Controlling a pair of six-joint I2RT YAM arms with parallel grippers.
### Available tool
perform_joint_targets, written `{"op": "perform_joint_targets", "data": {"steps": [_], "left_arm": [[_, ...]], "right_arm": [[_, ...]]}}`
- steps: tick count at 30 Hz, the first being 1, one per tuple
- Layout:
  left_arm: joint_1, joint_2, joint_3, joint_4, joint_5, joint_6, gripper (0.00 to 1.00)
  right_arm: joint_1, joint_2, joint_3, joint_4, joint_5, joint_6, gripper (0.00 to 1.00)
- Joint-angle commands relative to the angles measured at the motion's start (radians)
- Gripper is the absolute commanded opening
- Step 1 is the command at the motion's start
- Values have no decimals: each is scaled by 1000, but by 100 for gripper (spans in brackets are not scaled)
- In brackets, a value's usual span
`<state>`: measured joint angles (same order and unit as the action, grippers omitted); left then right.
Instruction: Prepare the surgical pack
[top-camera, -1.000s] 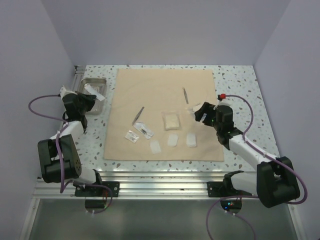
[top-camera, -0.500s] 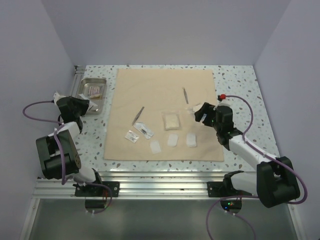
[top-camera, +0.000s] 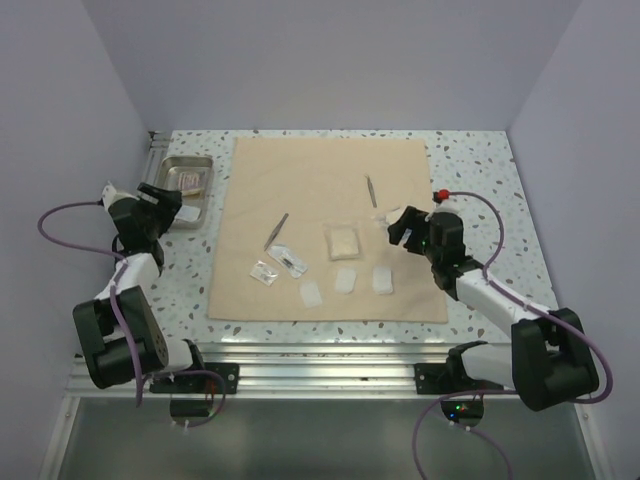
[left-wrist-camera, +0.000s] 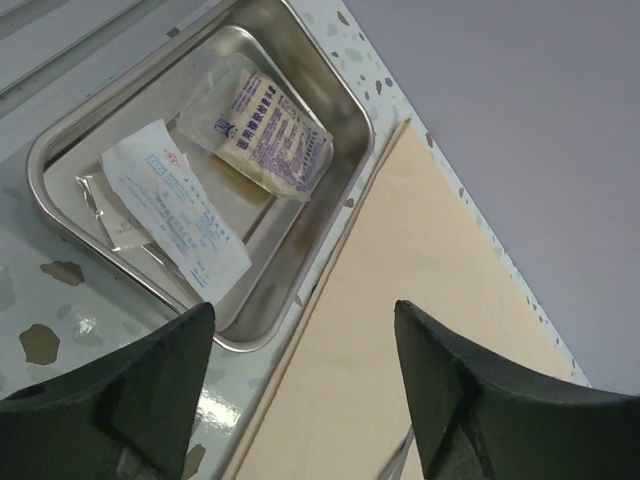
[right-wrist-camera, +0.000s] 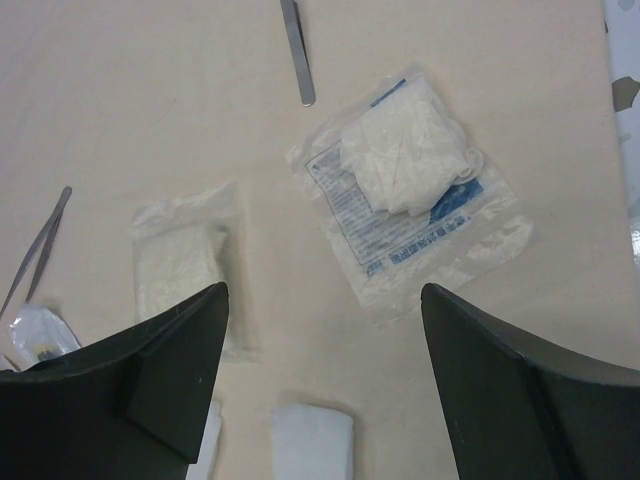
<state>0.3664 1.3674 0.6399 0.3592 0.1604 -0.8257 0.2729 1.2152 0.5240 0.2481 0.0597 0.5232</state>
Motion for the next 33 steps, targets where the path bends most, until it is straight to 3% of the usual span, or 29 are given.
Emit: {"op": "perform_joint_targets", "data": {"steps": [1, 5, 7, 18, 24, 33], "left_arm": [[3, -79, -6, -51, -4, 46, 79], [-26, -134, 0, -112, -2, 71, 92], [-50, -157, 4, -150, -1, 92, 93], [-408, -221, 3, -358, -33, 158, 90], [-489, -267, -83, -393, 27, 125, 81], [-627, -217, -167, -221, -7, -9, 63]], "right_arm": [[11, 15, 10, 39, -6, 3, 81], [28, 30, 18, 36, -6, -3, 81], [34, 37, 22, 34, -6, -6, 81], [88, 60, 47, 31, -38, -49, 80], [100, 79, 56, 33, -44, -52, 80], [103, 86, 57, 34, -40, -52, 80]]}}
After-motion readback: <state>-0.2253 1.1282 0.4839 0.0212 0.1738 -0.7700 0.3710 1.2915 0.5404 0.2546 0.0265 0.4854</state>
